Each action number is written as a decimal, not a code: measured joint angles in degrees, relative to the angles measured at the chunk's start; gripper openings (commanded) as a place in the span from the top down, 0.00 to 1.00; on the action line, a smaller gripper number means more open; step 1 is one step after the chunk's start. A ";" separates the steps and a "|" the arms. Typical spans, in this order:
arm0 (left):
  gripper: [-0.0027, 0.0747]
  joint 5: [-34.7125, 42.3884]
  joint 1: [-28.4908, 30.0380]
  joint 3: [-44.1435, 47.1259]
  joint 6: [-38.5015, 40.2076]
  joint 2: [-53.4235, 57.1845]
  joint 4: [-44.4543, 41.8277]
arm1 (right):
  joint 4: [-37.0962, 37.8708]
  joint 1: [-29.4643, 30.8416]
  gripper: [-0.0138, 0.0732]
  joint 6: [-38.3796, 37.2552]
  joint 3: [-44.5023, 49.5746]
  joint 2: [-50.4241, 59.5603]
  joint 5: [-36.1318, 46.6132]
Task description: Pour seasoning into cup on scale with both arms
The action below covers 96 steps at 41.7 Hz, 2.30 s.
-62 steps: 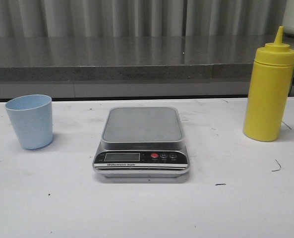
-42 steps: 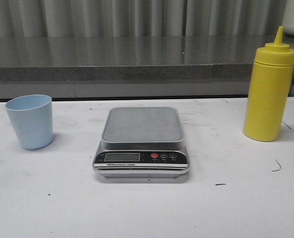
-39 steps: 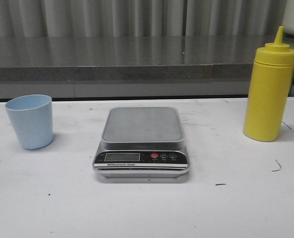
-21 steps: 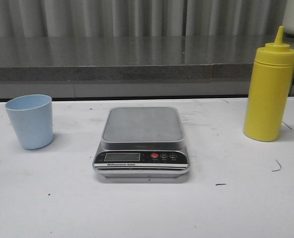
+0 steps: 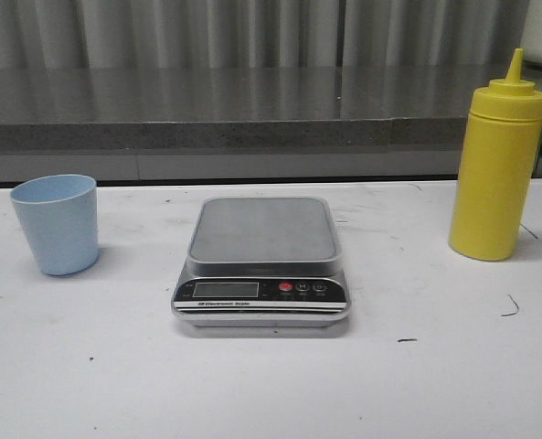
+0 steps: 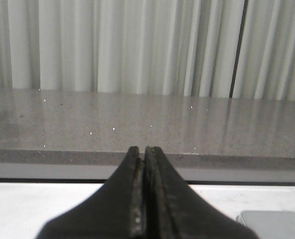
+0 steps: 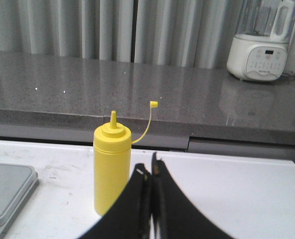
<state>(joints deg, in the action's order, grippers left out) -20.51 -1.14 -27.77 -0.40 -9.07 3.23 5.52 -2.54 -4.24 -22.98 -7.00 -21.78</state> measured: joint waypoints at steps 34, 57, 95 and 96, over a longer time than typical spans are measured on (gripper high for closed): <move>0.39 -6.86 0.00 -2.12 0.00 -19.39 0.00 | 0.34 0.00 0.30 0.73 -1.22 -11.63 -9.62; 0.30 -16.20 -5.39 -15.92 -0.62 -42.47 0.00 | 0.34 0.00 0.22 0.95 -1.22 -11.63 -9.62; 0.30 -20.77 -5.53 -45.06 -0.88 -91.82 0.00 | 0.34 0.00 0.22 0.95 -1.22 -11.63 -9.62; 0.30 -20.77 -5.53 -45.52 -0.88 -92.48 0.00 | 0.34 0.00 0.22 0.95 -1.22 -11.63 -9.62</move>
<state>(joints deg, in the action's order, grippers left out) -41.28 -6.67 -73.29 -1.28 -101.54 3.23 5.86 -2.54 -3.29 -24.20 -18.63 -31.40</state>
